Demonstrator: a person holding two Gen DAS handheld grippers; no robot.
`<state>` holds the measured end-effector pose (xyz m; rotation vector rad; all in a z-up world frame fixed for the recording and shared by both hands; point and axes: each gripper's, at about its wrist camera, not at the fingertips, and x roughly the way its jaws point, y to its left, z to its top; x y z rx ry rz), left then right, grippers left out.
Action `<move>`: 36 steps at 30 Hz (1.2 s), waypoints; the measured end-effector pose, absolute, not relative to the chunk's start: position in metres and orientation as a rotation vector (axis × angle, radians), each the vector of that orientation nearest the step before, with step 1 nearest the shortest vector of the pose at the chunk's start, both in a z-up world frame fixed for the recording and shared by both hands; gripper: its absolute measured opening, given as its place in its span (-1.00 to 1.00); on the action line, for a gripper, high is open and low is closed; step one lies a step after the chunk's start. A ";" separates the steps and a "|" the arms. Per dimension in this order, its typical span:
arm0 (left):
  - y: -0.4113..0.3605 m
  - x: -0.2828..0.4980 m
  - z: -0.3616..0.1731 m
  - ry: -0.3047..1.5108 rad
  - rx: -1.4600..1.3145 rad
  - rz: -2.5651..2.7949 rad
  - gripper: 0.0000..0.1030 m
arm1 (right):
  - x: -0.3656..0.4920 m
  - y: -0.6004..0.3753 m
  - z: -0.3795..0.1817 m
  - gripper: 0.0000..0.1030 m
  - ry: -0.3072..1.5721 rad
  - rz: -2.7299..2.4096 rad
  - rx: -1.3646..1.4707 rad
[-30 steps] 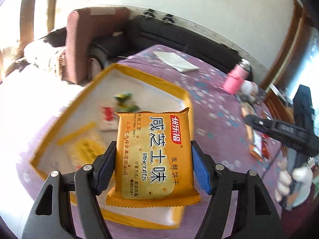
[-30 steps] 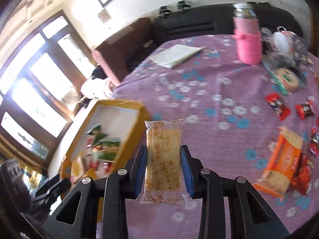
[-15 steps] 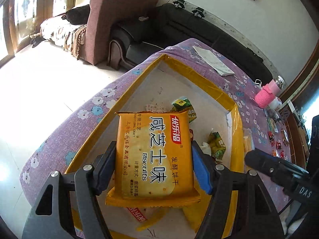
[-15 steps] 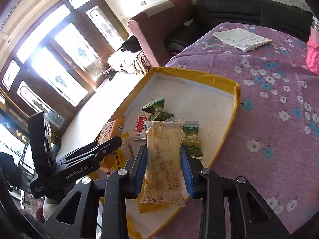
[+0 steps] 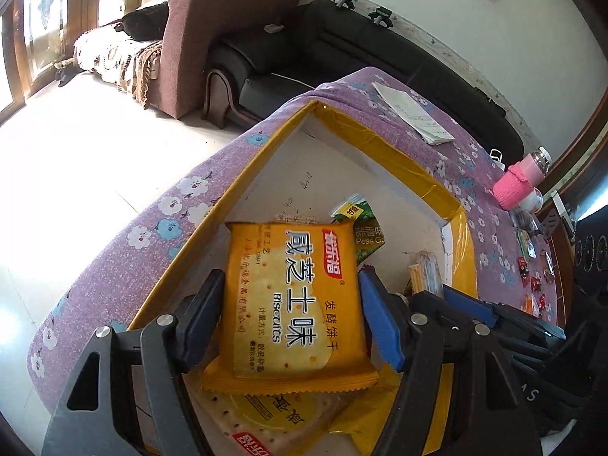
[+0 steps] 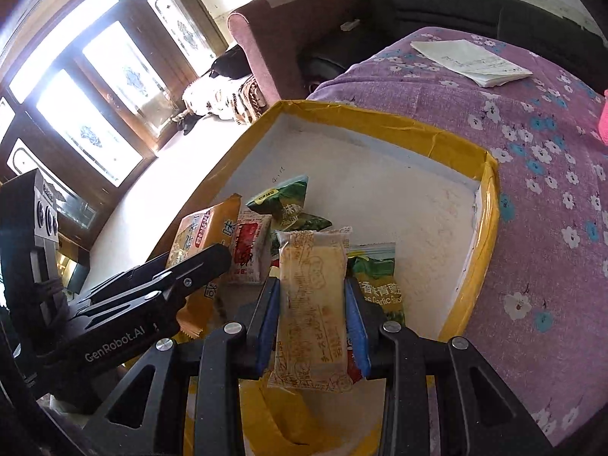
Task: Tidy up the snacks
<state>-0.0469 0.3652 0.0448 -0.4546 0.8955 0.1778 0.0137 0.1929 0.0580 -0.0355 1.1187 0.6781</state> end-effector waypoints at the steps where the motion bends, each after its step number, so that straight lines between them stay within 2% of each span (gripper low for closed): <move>1: 0.366 -0.050 0.047 0.883 -0.451 0.182 0.36 | 0.014 0.193 0.057 -0.28 1.111 0.679 -0.043; 3: 0.365 -0.056 0.055 0.856 -0.442 0.187 0.36 | 0.012 0.193 0.058 -0.20 1.092 0.673 -0.049; 9: 0.349 -0.085 0.083 0.772 -0.360 0.236 0.38 | -0.001 0.179 0.076 -0.19 1.014 0.696 -0.013; 12: 0.337 -0.102 0.095 0.745 -0.334 0.277 0.48 | -0.013 0.160 0.090 -0.03 0.971 0.703 0.026; 19: 0.300 -0.132 0.107 0.700 -0.381 0.219 0.52 | -0.038 0.094 0.103 -0.02 0.911 0.664 0.134; 25: 0.264 -0.144 0.114 0.694 -0.316 0.223 0.52 | -0.060 0.032 0.111 0.04 0.859 0.610 0.239; 36: 0.215 -0.158 0.124 0.684 -0.238 0.163 0.52 | -0.090 -0.040 0.097 0.08 0.855 0.529 0.316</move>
